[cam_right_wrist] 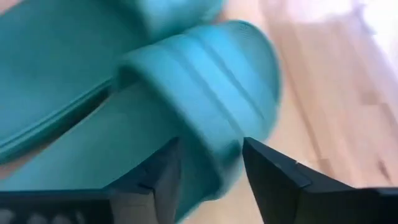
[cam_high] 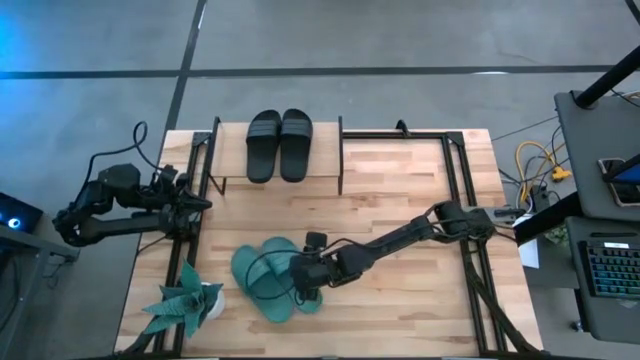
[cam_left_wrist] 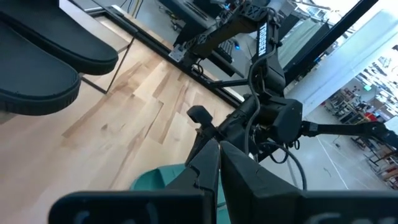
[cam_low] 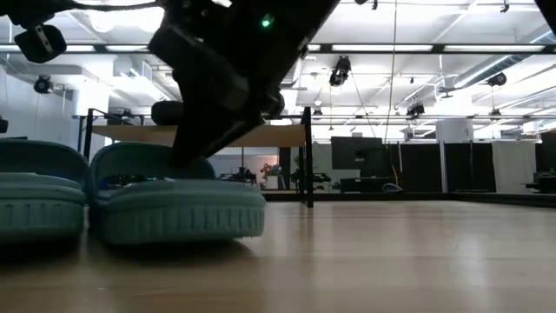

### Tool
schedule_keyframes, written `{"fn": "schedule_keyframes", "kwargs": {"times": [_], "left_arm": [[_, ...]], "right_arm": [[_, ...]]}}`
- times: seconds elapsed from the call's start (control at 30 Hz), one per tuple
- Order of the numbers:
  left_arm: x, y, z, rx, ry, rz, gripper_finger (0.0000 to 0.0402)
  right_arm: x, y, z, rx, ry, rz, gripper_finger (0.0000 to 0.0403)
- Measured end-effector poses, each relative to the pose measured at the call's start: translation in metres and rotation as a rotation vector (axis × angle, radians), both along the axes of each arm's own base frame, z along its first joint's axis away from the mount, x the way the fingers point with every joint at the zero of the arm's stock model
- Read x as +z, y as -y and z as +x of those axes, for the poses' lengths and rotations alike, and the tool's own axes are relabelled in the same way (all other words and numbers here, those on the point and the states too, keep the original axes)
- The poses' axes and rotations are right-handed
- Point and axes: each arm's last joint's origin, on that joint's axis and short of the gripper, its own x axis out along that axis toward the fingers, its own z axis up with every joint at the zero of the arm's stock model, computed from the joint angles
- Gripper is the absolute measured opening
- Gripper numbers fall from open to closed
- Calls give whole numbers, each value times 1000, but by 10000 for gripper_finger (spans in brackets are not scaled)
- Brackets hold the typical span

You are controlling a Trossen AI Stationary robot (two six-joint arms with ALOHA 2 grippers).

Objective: Pick and place slides into the shelf
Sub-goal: Put the green slide under the shelf

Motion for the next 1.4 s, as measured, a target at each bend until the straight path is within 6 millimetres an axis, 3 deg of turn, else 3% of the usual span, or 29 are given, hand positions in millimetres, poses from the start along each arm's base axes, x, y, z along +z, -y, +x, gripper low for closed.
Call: {"fn": "schedule_keyframes", "kwargs": {"times": [0.37,0.7,1.0,1.23,1.4], "left_arm": [[0,0,0,0,-2,-2,0],[0,0,0,0,-3,-2,0],[0,0,0,-1,-3,-1,0],[0,0,0,-3,-2,6,0],[0,0,0,-3,-2,7,0]], "right_arm": [[0,42,8,-318,78,8,18],[0,72,-3,-663,107,-123,14],[1,104,-2,-765,112,-168,13],[-2,131,2,-827,100,-40,15],[-6,140,4,-822,81,54,48]]}}
